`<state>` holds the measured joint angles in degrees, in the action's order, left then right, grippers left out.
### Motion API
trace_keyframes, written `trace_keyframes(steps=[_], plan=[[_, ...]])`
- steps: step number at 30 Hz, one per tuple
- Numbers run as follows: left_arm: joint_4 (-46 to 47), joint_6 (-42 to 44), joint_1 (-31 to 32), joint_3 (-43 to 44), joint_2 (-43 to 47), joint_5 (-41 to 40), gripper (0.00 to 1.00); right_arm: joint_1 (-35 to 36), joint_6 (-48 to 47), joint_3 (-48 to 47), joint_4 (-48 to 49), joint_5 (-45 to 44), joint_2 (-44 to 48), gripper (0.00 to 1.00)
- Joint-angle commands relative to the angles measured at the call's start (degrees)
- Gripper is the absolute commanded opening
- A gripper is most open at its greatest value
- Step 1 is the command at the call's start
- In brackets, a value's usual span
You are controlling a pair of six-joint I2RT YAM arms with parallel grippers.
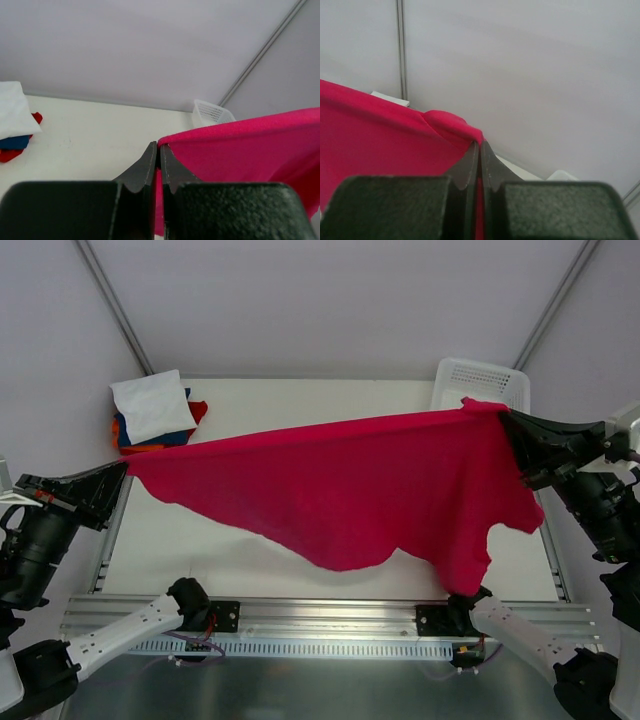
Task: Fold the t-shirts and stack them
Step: Flatten the tshirt out
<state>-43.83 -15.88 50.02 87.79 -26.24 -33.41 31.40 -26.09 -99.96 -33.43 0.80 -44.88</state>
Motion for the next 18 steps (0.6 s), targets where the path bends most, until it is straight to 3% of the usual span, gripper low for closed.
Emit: trace_keyframes(steps=[1,11,18], plan=[[-0.46,4.45,-2.82,4.05,-0.12,-2.11,0.0,-0.55,-1.34,-1.99,6.27,-4.23,1.11,0.0],[-0.55,2.96,-8.61,12.66,-3.91,7.21,0.0,-0.55,2.09,-3.22,4.87,0.69,1.02,0.0],[-0.55,2.43,-11.52,13.9,-3.82,10.12,0.0,-0.55,3.15,-3.66,4.6,2.01,1.29,0.0]])
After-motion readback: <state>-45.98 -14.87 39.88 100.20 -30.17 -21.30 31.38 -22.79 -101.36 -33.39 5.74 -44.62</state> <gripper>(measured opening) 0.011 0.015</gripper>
